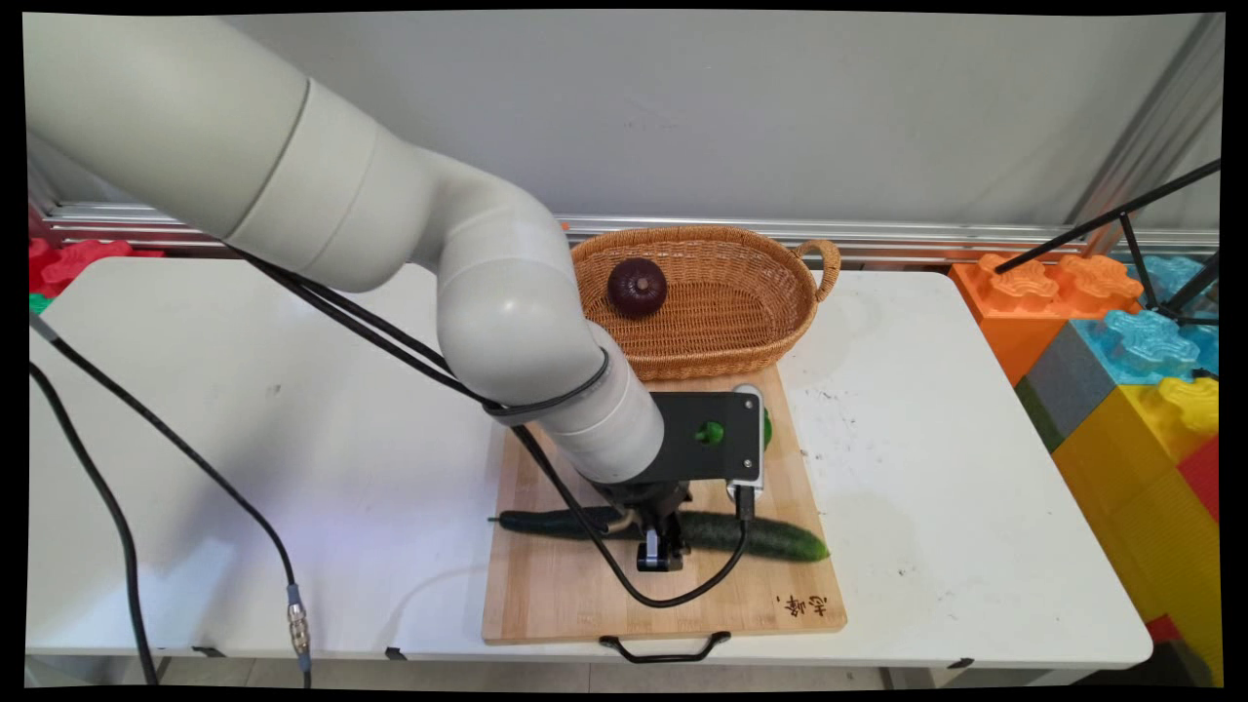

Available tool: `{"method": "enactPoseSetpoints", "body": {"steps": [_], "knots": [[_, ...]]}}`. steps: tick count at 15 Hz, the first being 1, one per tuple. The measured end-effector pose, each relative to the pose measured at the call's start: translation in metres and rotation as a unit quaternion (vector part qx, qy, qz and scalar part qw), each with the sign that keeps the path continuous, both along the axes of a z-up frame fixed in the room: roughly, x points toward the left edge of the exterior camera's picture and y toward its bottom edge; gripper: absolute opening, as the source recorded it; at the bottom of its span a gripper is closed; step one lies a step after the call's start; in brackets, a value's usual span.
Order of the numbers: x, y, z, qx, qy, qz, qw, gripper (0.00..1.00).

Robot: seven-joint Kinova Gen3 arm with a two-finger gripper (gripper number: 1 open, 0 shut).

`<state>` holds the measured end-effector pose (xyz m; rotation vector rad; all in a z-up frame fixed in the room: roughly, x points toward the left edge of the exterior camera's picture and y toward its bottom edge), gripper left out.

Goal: Place the picked object on the cutting board

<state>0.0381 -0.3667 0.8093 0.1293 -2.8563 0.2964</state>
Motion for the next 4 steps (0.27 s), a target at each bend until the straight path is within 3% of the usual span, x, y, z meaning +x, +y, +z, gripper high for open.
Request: {"method": "enactPoseSetpoints", "body": {"steps": [4], "knots": [[-0.0018,-0.0056,0.0073,-0.004,0.006,0.007,1.0000,1.00]]}}
